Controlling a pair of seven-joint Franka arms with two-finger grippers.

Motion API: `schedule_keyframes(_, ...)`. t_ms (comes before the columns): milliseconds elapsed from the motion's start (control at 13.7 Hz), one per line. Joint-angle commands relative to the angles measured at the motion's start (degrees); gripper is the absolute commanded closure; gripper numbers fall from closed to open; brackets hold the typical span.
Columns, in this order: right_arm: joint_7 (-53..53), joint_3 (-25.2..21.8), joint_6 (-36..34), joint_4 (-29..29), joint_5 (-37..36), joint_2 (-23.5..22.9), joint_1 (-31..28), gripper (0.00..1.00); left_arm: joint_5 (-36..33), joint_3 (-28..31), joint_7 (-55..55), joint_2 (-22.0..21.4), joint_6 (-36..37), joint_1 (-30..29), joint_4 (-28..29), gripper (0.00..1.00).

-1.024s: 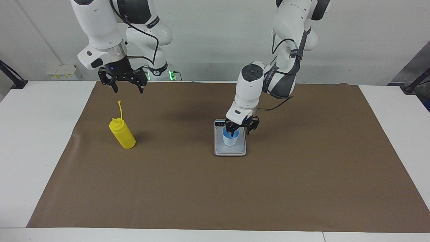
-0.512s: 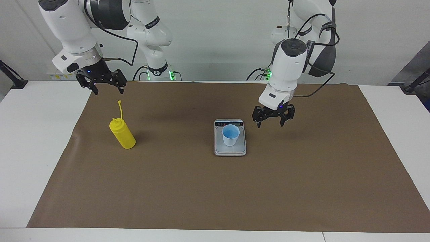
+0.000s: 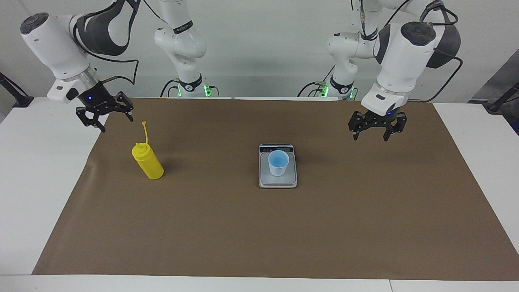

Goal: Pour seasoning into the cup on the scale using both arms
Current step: 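Release the cup and withdraw the left gripper while the right gripper opens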

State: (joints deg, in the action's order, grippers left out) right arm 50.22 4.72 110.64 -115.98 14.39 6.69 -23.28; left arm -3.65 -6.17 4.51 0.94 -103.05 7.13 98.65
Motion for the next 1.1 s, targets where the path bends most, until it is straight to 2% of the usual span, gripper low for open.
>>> schedule_keyframes(0, 11.88, 0.55, 3.78, -4.51, 7.03, -0.61, -3.95, 0.0, 0.92, -0.42, -6.69, -3.05, 2.58, -3.52, 1.55, 0.0)
schedule_keyframes(293, 29.64, 0.55, 4.58, -5.57, 16.8, -6.33, -8.09, 0.0, 1.01, -0.24, -13.11, -3.84, 5.13, -7.3, 1.02, 0.0)
schedule_keyframes(585, 44.23, 0.55, 7.83, -10.93, 28.31, -7.39, -8.98, 0.0, 1.01, -0.15, -16.2, -4.37, 7.76, -9.51, -0.98, 0.0)
schedule_keyframes(732, 47.15, 0.55, 7.84, -11.72, 31.3, -8.09, -8.97, 0.0, 1.01, -0.42, -16.03, -3.93, 12.58, -9.51, -5.37, 0.0)
schedule_keyframes(1024, 54.02, 0.64, 8.01, -13.31, 38.42, -8.98, -8.45, 0.0, 4.26, -0.42, -13.13, -4.37, 13.22, -10.47, -5.39, 0.0)
